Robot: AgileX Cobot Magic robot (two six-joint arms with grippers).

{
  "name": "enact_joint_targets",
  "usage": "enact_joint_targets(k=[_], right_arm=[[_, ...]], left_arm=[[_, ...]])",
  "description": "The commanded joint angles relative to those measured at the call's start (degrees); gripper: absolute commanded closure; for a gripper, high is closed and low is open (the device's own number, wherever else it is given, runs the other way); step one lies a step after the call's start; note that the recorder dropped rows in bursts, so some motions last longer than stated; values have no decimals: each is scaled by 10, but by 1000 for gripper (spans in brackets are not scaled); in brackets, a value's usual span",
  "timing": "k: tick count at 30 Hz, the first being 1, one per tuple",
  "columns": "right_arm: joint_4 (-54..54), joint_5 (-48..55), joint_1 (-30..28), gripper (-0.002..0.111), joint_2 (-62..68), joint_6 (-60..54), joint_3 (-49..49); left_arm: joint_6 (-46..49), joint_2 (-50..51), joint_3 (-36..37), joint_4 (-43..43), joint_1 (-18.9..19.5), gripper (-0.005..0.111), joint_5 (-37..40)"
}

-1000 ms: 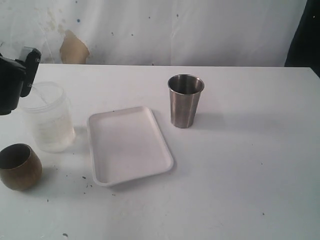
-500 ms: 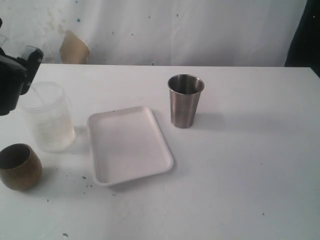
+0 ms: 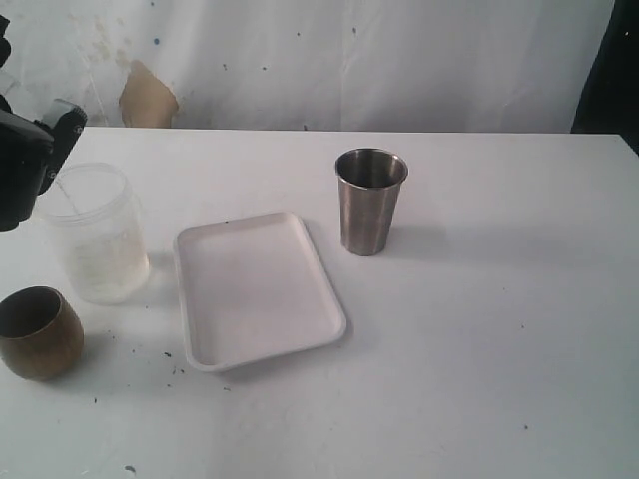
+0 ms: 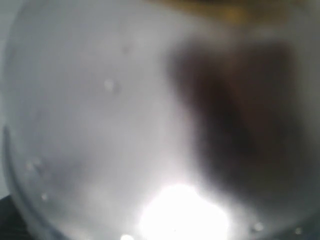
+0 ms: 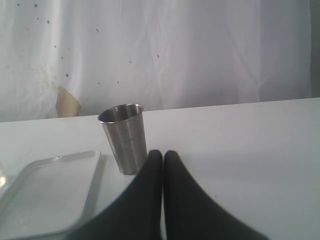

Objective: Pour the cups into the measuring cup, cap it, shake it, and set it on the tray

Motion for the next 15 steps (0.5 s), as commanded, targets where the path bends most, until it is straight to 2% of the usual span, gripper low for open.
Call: enact_joint_targets(k=[1, 15], right_arm=[[-2, -8, 1, 108, 0, -7, 3], [-2, -8, 1, 108, 0, -7, 3]], left_arm=[[-1, -5, -5, 23, 0, 107, 18], [6, -5, -5, 23, 0, 107, 18]])
